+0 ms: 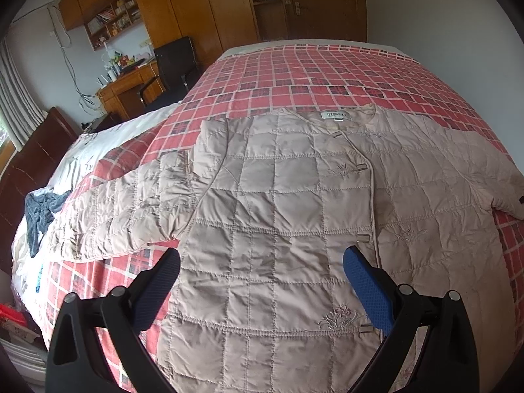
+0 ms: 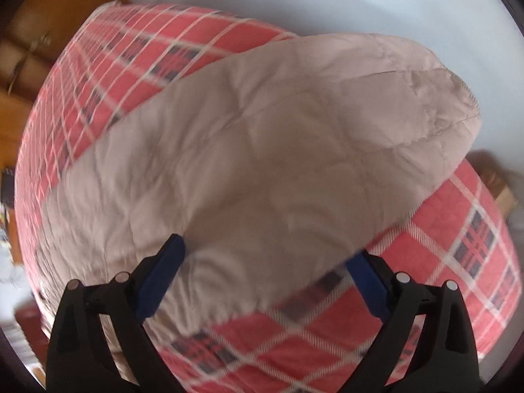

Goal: Fold large clothes
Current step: 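Grasp the jacket sleeve cuff with the right gripper and lift it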

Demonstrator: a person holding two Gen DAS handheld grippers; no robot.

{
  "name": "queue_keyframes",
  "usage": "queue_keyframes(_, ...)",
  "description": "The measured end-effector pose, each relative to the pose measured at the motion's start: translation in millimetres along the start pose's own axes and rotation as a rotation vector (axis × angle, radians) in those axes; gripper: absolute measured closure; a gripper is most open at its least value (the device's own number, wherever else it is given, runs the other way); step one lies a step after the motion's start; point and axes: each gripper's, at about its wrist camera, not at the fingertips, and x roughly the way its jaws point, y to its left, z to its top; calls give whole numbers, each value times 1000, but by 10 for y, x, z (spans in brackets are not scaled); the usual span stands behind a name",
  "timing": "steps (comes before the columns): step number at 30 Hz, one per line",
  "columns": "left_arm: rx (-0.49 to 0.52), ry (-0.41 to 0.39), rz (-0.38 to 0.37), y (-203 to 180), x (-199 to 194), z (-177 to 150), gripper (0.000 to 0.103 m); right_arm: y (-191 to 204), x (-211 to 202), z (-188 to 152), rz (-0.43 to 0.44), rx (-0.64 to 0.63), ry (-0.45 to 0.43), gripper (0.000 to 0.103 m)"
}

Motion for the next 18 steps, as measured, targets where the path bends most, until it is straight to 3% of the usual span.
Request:
queue_keyframes(7,-3,2,6,36,34,5,4,-156,-48,155,8,79,-51,48)
queue_keyframes(9,-10,9,5,69,57,8,4,-151,-91,202,51,77,-62,77)
queue_keyframes(11,-23,15,8,107,79,17,4,-146,-146,275,114,81,-75,89)
queue_keyframes(18,-63,40,3,216,163,71,4,357,-700,93,257,-83,-229,95)
